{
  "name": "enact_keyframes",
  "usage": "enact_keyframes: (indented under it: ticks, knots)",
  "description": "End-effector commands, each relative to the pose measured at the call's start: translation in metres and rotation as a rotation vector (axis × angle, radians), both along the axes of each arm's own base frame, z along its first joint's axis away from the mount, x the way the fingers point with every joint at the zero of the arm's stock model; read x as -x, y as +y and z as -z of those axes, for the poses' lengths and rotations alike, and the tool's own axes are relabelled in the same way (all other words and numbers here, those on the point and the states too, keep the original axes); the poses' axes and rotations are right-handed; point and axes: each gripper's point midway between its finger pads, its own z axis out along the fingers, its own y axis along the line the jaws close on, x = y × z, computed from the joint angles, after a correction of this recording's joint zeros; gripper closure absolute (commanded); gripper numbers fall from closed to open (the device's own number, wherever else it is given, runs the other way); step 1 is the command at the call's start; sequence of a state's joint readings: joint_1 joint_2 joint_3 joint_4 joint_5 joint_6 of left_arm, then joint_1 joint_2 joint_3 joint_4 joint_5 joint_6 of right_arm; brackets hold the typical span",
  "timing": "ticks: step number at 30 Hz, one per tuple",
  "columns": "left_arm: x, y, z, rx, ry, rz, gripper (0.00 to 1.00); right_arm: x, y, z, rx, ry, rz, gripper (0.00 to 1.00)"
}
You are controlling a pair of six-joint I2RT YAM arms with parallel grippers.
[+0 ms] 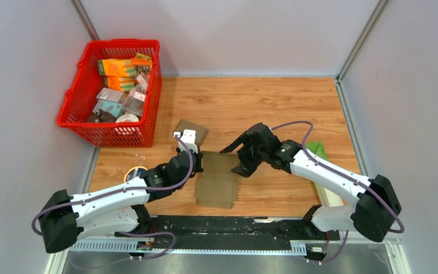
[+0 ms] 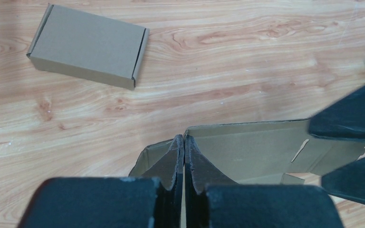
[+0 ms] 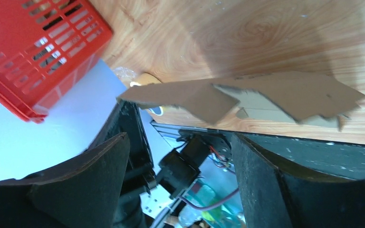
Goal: Fold the paper box
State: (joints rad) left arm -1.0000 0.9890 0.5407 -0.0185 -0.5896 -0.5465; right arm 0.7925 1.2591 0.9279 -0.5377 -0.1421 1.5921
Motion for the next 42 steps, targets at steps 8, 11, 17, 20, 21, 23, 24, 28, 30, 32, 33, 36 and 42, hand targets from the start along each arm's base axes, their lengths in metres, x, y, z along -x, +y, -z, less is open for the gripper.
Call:
enact_keyframes:
  ticks: [8, 11, 17, 20, 21, 23, 24, 28, 30, 32, 33, 36, 42]
  knots:
    - [0.0, -0.01, -0.008, 0.068, -0.052, -0.025, 1.0, -0.035, 0.045, 0.008, -0.166, 0.11, 0.155, 0.37]
    - [0.0, -0.01, -0.005, 0.056, -0.054, -0.029, 1.0, -0.04, 0.049, 0.009, -0.163, 0.114, 0.161, 0.37]
    - [0.001, -0.01, 0.0, 0.051, -0.055, -0.039, 1.0, -0.044, 0.051, 0.013, -0.174, 0.132, 0.192, 0.54]
    - [0.001, -0.01, 0.001, 0.044, -0.058, -0.042, 1.0, -0.044, 0.052, 0.017, -0.172, 0.141, 0.194, 0.62]
    - [0.001, -0.011, 0.001, 0.042, -0.059, -0.041, 1.0, -0.044, 0.051, 0.018, -0.173, 0.147, 0.197, 0.64]
    - [0.001, -0.011, 0.001, 0.039, -0.064, -0.04, 1.0, -0.043, 0.051, 0.023, -0.165, 0.155, 0.2, 0.69]
    - [0.001, -0.012, 0.002, 0.037, -0.064, -0.041, 1.0, -0.043, 0.051, 0.024, -0.164, 0.158, 0.202, 0.7]
    - [0.003, -0.015, 0.0, 0.031, -0.082, -0.033, 1.0, -0.041, 0.051, 0.032, -0.16, 0.175, 0.204, 0.73]
    - [0.002, -0.015, 0.001, 0.024, -0.089, -0.034, 1.0, -0.04, 0.051, 0.036, -0.155, 0.183, 0.202, 0.73]
    - [0.004, -0.018, 0.001, 0.026, -0.095, -0.021, 1.0, -0.041, 0.051, 0.038, -0.155, 0.188, 0.209, 0.74]
    - [0.005, -0.019, 0.0, 0.026, -0.106, -0.015, 1.0, -0.04, 0.051, 0.042, -0.151, 0.196, 0.21, 0.74]
    - [0.006, -0.018, -0.001, 0.014, -0.128, -0.014, 1.0, -0.04, 0.053, 0.047, -0.162, 0.214, 0.212, 0.71]
    - [0.007, -0.019, -0.002, 0.009, -0.139, -0.009, 1.0, -0.041, 0.053, 0.052, -0.147, 0.213, 0.211, 0.87]
